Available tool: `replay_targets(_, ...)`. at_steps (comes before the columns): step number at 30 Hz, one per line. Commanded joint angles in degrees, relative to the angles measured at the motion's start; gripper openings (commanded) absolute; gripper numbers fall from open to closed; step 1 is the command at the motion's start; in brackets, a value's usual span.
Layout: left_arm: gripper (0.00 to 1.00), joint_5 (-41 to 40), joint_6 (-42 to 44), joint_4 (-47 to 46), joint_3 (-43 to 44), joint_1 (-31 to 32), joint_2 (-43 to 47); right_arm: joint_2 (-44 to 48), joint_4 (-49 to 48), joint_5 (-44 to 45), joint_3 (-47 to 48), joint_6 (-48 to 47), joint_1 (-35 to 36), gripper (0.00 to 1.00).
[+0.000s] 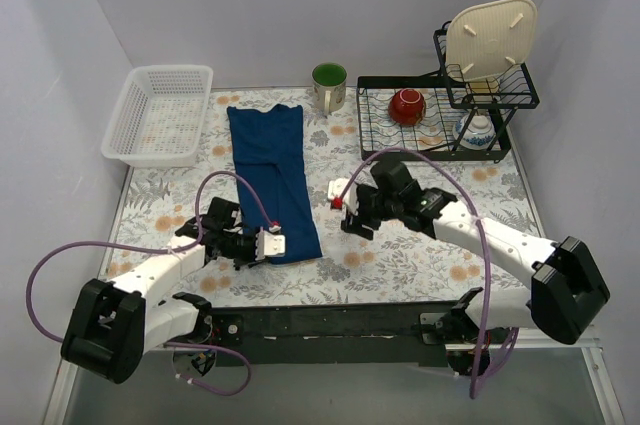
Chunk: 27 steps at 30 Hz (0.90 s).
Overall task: Roll the t-shirts
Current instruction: Roll the T-shirt to the center of the board.
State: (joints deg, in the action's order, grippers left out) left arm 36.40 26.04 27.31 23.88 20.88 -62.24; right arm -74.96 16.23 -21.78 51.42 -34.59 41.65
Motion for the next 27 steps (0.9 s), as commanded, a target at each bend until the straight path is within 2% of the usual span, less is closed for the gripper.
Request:
replay_targets(1, 0.0, 3.8, -4.1, 6.1, 4.8, -0.1, -2.2, 3.2, -13.4, 5.0, -6.5, -7.5, 7.4, 0.72)
replay_targets(7, 0.0, 14.9, -17.9, 9.0, 12.2, -2.5, -7.7, 0.5, -20.2, 3.1, -11.2, -11.0, 16.5, 0.74)
replay_targets(11, 0.0, 18.2, -21.7, 9.5, 12.9, -4.3, -9.1, -2.4, -24.5, 3.0, -11.6, -10.7, 19.3, 0.74)
replay_targets(16, 0.0, 18.4, -22.0, 9.4, 12.4, -5.4, -7.7, -7.1, -28.6, 3.6, -11.7, -8.9, 20.6, 0.75)
replay_targets(27, 0.0, 20.0, -17.9, 13.6, 14.7, -8.3, -11.0, -17.2, -40.5, 9.0, -11.5, -10.7, 21.5, 0.73)
